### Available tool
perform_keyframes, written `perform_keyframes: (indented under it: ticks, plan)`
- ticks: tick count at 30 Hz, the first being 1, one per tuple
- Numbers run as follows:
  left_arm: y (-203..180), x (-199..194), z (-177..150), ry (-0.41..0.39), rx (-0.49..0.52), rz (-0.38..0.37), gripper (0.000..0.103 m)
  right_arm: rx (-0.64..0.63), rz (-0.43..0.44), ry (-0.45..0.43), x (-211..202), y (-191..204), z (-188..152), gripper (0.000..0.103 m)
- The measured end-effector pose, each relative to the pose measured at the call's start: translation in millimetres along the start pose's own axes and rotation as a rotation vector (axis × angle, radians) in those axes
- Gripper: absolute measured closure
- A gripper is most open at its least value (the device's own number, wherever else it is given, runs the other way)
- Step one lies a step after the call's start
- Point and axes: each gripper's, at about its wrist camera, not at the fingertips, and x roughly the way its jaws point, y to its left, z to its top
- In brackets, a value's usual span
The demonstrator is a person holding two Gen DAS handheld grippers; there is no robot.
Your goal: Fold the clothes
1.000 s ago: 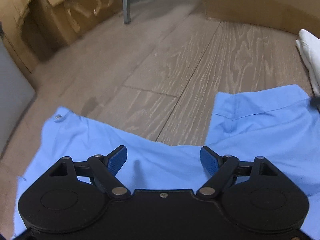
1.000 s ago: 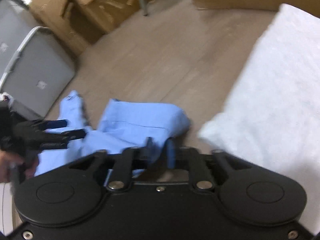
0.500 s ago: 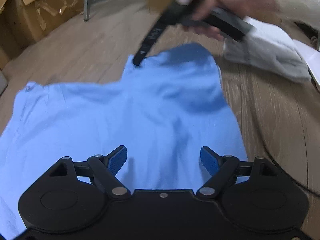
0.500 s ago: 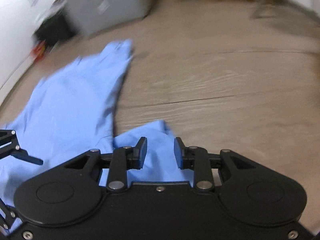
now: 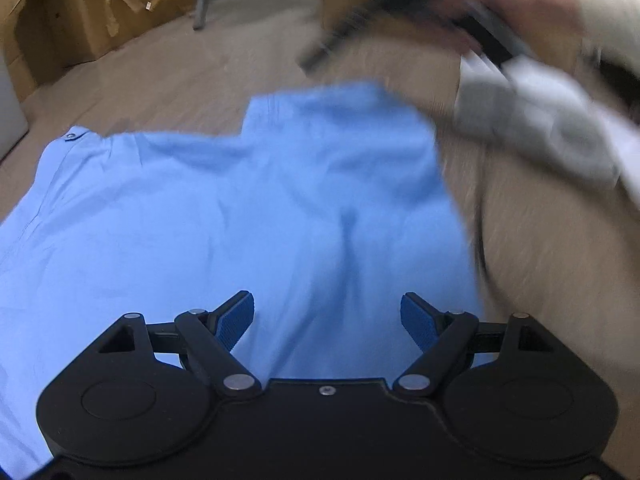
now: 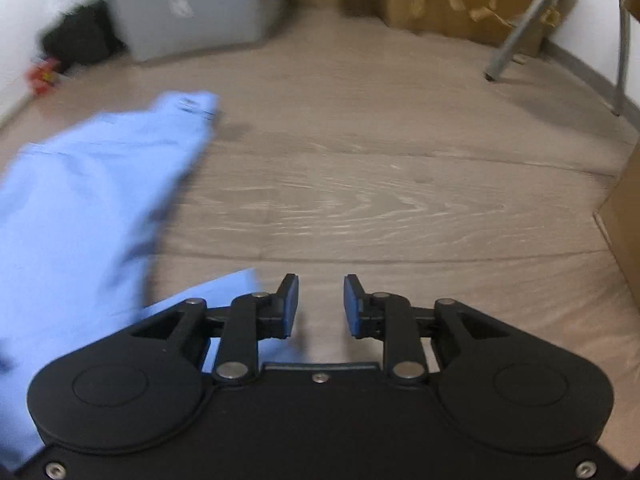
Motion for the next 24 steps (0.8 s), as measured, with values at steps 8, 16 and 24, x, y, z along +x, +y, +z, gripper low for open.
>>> perform_keyframes:
  ticks: [8,16,24]
  plan:
    - [-43,47,48,-0.042,0.026,-0.156,0.024,0.215,0.176,0.229,-48,14,-89,0.075]
    - [-59,78,43,0.009,0.037,-0.205,0.024,0.962,0.427,0.16,-39,-22,-147,0.075]
    - [-60,90,39,0.012,0.036,-0.214,0.016,0.492,0.189,0.022,-54,1,-111,0.099]
